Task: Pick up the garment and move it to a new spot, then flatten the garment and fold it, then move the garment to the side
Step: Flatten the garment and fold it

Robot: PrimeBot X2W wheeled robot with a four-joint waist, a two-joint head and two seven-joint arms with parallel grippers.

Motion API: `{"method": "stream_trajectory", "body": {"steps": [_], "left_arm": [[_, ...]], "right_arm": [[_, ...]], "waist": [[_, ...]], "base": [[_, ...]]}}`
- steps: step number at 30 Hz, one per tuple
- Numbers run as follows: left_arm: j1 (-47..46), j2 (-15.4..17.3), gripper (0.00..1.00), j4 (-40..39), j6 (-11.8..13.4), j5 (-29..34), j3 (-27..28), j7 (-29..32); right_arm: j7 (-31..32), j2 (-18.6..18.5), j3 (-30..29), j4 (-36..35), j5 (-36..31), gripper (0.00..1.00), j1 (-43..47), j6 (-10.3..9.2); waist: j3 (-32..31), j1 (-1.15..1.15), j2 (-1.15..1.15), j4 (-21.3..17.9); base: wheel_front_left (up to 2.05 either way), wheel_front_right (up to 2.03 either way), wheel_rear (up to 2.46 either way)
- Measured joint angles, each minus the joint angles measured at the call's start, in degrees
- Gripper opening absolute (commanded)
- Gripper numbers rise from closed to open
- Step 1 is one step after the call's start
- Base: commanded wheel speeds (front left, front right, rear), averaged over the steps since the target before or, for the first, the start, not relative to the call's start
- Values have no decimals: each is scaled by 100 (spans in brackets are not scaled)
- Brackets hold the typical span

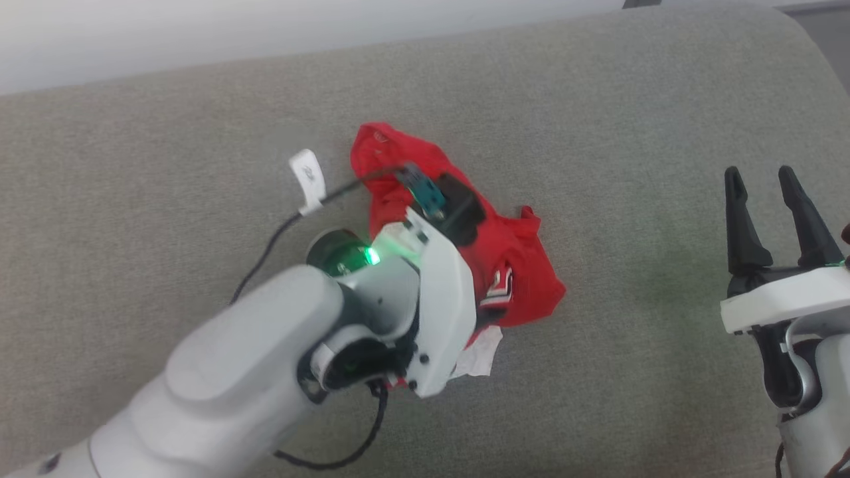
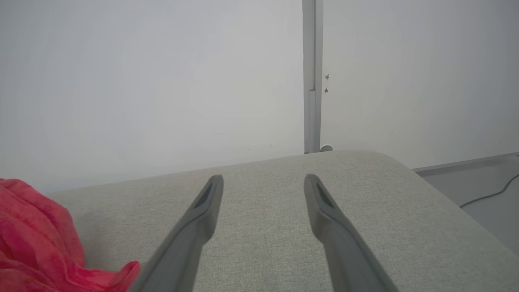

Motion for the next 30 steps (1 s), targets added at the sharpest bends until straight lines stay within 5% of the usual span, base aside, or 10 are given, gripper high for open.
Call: {"method": "stream_trajectory", "body": {"steps": [1, 2, 3, 8, 21, 30], "left_arm": [[29, -9, 34, 57, -10, 38, -54, 0], [67, -5, 80, 120, -48, 64, -113, 2], [89, 2, 100, 160, -62, 79, -154, 1], [77, 110, 100, 183, -129, 56, -118, 51], [-69, 778, 100, -657, 270, -1, 303, 308], [-35, 1003, 100, 88, 35, 223, 327, -74]], "right_arm": [[-1, 3, 8, 5, 0, 100, -5, 0], [-9, 7, 22, 18, 1, 100, -8, 0], [-14, 11, 33, 34, 2, 100, -19, 0], [-29, 18, 70, 97, 16, 100, -58, 0], [-40, 24, 4, 99, -23, 100, 94, 0], [-7, 60, 66, 16, -34, 100, 86, 0]], "waist": [[15, 0, 0, -14], [27, 0, 0, -29], [36, 0, 0, -42], [-10, 0, 0, -56], [-283, 0, 0, 63], [-255, 0, 0, -3]], "base": [[0, 0, 0], [0, 0, 0], [0, 0, 0], [0, 0, 0], [0, 0, 0], [0, 0, 0]]}}
